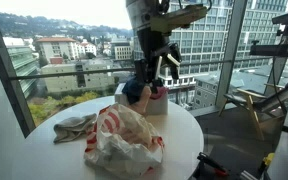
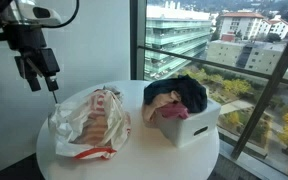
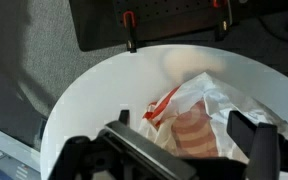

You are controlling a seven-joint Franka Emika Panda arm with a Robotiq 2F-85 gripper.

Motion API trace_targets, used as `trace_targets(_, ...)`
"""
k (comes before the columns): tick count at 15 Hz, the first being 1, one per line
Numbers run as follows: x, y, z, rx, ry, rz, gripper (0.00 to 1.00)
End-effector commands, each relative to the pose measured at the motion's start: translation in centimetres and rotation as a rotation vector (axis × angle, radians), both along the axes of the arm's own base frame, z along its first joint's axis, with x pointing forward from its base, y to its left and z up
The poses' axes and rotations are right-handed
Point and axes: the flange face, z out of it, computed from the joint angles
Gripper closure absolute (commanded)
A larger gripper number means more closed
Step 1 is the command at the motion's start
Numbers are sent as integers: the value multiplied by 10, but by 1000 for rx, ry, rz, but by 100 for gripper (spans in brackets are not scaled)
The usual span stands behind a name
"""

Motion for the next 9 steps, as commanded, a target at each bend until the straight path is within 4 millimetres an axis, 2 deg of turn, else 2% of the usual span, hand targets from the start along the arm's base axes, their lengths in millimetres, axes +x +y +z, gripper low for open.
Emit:
trace_targets(1,1,1,2,1,-3,1,0)
trace_targets(7,1,1,5,2,-10,1,0)
trace_targets(9,18,-5,22,-37,-141,-39,0)
